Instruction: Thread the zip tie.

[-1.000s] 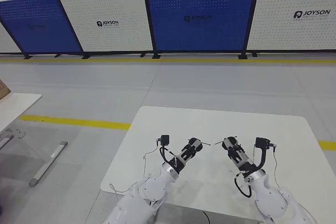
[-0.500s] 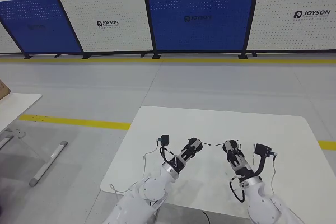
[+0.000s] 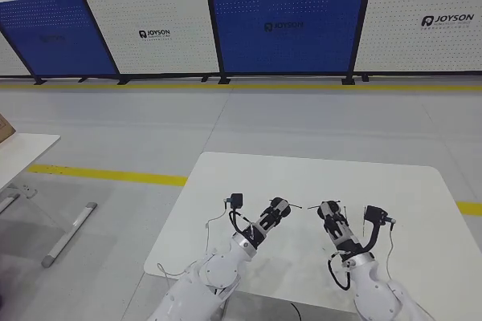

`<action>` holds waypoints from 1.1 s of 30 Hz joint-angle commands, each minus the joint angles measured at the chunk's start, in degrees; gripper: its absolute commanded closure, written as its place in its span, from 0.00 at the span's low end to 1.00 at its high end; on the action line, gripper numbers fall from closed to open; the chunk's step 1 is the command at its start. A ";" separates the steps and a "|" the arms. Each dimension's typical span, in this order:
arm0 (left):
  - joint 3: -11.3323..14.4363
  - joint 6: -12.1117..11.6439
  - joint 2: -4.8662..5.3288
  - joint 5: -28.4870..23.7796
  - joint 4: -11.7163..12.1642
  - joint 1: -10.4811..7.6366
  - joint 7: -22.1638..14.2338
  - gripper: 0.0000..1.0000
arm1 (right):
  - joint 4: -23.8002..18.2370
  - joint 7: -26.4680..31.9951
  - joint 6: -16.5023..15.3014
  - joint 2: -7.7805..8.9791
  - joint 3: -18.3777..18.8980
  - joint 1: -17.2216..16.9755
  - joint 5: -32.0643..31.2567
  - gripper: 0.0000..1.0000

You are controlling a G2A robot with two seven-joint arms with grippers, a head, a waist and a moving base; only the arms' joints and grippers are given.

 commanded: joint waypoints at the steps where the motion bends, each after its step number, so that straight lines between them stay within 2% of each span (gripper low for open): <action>1: 0.00 0.00 0.00 0.00 0.00 0.00 0.00 1.00 | -0.08 -0.17 -0.34 -0.10 0.25 -0.09 -0.15 1.00; 15: 0.00 0.00 0.00 0.00 0.00 0.00 0.00 1.00 | 0.29 1.01 0.32 -1.12 -0.43 0.57 -2.76 1.00; 33: 0.00 0.00 0.00 0.00 0.00 0.00 0.00 1.00 | 1.04 1.41 -0.83 -2.12 0.39 0.45 -3.72 1.00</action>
